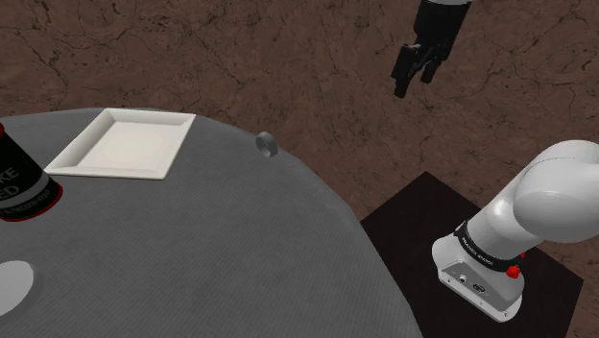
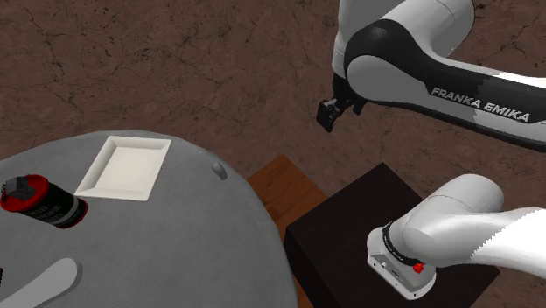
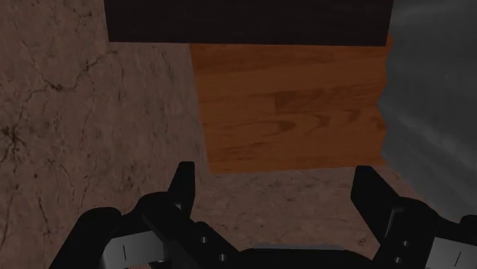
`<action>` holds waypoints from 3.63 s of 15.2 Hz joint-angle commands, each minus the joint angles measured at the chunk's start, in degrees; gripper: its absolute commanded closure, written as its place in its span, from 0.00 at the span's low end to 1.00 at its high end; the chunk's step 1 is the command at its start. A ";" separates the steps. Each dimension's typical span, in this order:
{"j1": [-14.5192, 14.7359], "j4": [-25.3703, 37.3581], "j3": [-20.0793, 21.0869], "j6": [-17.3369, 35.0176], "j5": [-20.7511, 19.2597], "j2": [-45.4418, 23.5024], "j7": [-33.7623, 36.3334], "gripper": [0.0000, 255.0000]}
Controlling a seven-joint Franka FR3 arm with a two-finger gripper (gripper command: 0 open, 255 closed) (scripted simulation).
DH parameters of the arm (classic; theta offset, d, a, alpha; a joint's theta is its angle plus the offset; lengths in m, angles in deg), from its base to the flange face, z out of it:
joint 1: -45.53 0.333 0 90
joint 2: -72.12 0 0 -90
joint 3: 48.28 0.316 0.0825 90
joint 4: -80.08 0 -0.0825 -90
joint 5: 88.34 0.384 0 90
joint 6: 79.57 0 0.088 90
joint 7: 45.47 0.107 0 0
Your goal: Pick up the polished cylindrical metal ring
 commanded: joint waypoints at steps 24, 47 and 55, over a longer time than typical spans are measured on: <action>5.79 27.75 26.61 13.28 -0.55 -37.58 29.69 0.00; 5.92 25.41 26.68 15.99 -0.84 -38.03 30.01 1.00; 5.80 30.89 26.41 9.90 -0.39 -37.29 29.43 1.00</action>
